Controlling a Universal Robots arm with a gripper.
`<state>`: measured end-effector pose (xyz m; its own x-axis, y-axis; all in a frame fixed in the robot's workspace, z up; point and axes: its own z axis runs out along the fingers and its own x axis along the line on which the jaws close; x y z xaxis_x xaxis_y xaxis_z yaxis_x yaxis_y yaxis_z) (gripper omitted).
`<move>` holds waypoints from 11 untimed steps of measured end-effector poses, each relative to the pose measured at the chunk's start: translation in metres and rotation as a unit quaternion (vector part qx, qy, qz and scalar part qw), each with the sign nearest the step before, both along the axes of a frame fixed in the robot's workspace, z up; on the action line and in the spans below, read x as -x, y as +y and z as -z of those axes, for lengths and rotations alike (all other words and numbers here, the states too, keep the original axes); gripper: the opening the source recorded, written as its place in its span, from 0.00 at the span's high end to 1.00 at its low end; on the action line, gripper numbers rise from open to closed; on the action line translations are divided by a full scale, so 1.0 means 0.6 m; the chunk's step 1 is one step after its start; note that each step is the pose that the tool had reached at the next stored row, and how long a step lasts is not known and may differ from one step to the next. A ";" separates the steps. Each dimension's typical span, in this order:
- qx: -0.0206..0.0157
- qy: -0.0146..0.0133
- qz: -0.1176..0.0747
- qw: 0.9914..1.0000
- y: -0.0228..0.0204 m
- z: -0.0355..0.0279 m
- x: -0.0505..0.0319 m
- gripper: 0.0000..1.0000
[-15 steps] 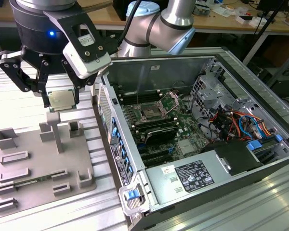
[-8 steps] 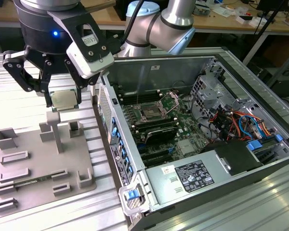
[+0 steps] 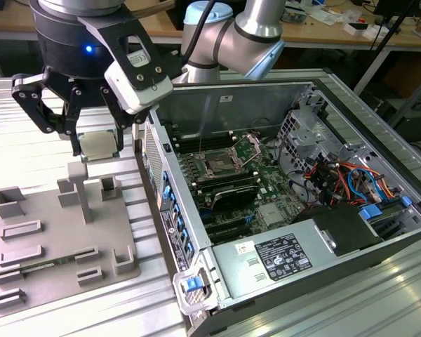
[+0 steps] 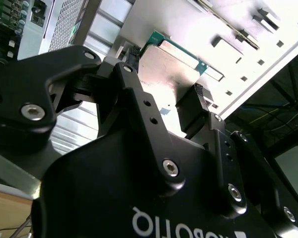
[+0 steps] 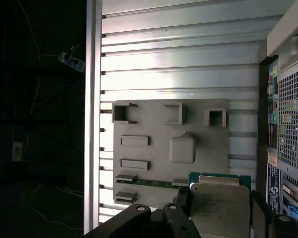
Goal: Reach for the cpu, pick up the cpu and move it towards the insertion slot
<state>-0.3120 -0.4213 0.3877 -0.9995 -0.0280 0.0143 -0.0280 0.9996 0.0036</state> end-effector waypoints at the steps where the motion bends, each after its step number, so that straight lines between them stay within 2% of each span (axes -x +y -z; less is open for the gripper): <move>1: 0.000 0.000 0.000 1.000 0.0000 0.000 -0.001 0.45; 11: 0.000 0.000 0.000 1.000 0.0000 0.000 -0.015 0.45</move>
